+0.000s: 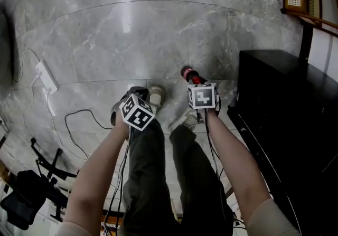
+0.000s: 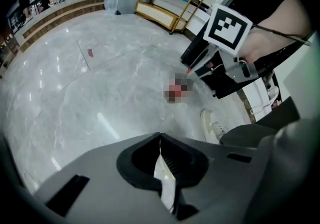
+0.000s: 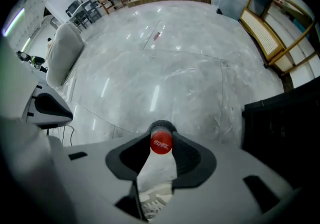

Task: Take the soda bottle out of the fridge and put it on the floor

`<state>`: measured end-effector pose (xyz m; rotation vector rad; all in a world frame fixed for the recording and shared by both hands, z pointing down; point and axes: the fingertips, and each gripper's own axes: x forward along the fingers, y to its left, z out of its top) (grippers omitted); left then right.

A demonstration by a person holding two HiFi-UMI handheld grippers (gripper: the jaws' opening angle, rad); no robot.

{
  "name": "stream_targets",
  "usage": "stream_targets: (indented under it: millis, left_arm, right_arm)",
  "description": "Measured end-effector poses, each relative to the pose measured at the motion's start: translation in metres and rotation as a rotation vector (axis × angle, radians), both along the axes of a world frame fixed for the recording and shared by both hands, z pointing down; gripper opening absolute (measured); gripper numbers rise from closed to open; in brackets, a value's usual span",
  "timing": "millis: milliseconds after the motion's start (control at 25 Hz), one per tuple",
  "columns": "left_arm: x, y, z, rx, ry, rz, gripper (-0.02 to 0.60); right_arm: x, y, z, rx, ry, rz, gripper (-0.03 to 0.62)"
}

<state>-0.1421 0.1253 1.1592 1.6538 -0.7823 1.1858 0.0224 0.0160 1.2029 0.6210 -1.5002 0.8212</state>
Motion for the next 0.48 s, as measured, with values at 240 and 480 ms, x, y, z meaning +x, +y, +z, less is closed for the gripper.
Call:
stream_targets:
  millis: [240, 480]
  left_arm:
    - [0.004, 0.012, 0.016, -0.001, -0.007, 0.012, 0.006]
    - [0.002, 0.011, 0.015, -0.010, 0.007, -0.018, 0.006]
  right_arm:
    - [-0.004, 0.014, 0.004, -0.058, -0.019, 0.163, 0.112]
    - [-0.009, 0.015, 0.003, -0.066, -0.005, 0.121, 0.115]
